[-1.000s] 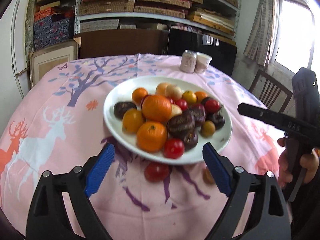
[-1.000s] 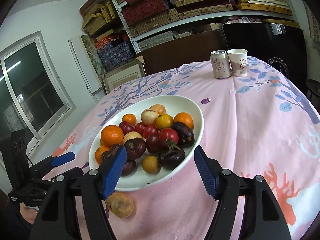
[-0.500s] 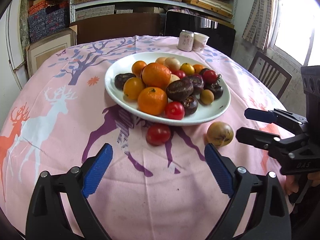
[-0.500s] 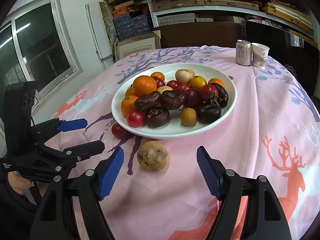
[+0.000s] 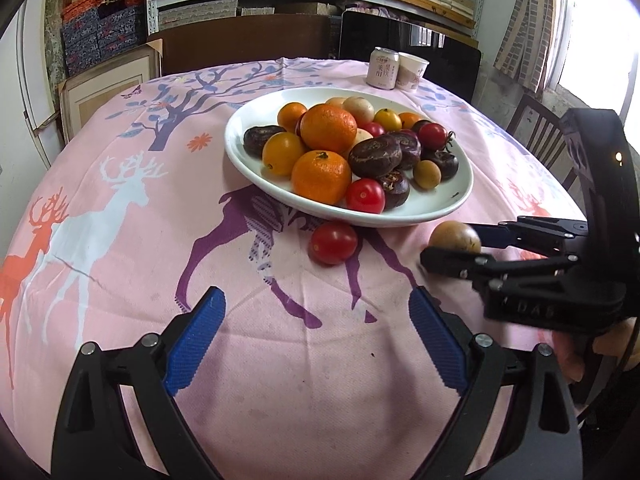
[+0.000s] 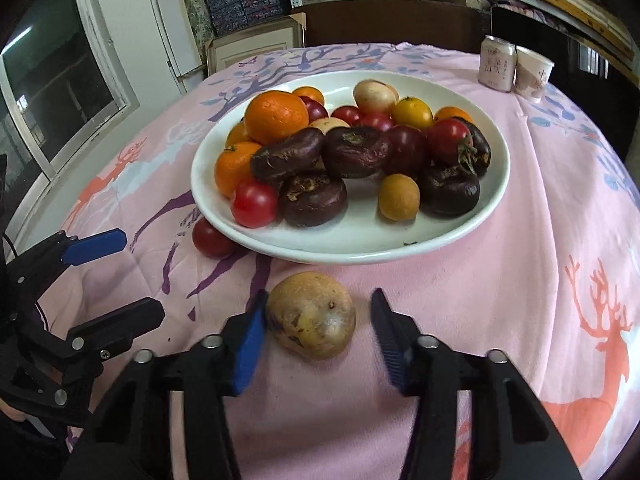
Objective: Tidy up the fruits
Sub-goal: 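Grasp a red tomato with the left tool while the right grasps a brownish yellow fruit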
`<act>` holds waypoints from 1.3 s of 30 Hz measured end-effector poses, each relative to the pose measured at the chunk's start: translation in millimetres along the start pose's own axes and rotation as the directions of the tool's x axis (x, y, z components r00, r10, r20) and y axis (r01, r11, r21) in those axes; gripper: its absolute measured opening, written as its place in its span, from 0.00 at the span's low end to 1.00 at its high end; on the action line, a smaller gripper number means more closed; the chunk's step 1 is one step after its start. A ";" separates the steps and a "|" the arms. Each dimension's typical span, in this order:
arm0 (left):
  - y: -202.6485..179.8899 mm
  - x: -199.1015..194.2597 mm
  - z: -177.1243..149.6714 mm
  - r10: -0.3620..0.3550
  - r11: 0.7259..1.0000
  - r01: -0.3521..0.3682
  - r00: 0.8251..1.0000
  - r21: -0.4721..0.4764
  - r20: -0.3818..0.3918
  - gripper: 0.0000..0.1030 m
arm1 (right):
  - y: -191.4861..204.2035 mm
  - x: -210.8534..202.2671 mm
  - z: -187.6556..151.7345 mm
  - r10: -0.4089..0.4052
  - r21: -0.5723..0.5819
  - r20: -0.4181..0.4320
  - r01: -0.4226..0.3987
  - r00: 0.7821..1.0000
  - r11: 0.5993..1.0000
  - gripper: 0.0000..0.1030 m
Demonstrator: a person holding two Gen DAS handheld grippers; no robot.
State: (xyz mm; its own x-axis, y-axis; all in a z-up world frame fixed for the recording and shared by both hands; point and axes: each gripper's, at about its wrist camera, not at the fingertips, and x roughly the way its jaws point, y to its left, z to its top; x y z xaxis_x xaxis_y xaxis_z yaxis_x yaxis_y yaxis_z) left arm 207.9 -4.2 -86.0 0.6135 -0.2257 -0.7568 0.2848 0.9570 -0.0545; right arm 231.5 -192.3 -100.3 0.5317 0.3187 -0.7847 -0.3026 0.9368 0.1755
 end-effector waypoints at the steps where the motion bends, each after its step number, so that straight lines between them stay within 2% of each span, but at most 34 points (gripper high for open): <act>1: -0.1 1.3 0.7 0.002 1.000 -0.002 1.000 0.001 -0.003 0.88 | -2.4 -2.8 -0.7 0.008 0.009 0.012 -0.008 1.000 1.000 0.40; 3: -2.0 4.5 1.9 0.006 1.000 -0.005 1.000 0.007 -0.014 0.88 | -7.2 -9.5 -2.9 0.007 0.029 0.043 -0.008 0.999 1.000 0.40; 6: -8.3 9.7 8.1 0.009 1.000 -0.008 1.000 0.029 -0.024 0.88 | -22.4 -27.9 -8.8 0.042 0.076 0.122 -0.051 0.992 0.996 0.40; 9: -15.8 18.9 19.1 0.013 0.999 -0.012 0.999 0.051 -0.033 0.88 | -40.9 -38.8 -13.4 0.038 0.124 0.159 -0.058 0.987 0.991 0.40; 16: -31.1 45.9 34.8 0.023 0.997 -0.018 0.998 0.078 -0.063 0.88 | -64.1 -50.8 -24.3 0.060 0.176 0.188 -0.094 0.980 0.980 0.40; 18: -30.9 49.5 34.9 0.020 0.997 -0.015 0.997 0.075 -0.068 0.78 | -67.1 -52.5 -25.1 0.077 0.184 0.200 -0.115 0.977 0.976 0.40; 20: -30.1 54.2 34.2 0.012 0.997 -0.006 0.996 0.071 -0.086 0.73 | -68.3 -52.0 -25.3 0.088 0.187 0.197 -0.126 0.976 0.974 0.40; 39: -24.8 58.0 34.5 0.023 0.998 -0.019 0.996 0.051 -0.085 0.73 | -69.4 -51.6 -25.9 0.094 0.189 0.193 -0.131 0.977 0.973 0.40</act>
State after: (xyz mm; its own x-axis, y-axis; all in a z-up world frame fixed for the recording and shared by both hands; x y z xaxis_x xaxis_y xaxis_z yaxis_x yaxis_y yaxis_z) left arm 261.8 -47.3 -106.1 0.5548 -0.1868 -0.8107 0.3106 0.9505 -0.0064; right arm 204.5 -277.5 -87.4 0.6436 0.4269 -0.6352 -0.2145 0.8973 0.3857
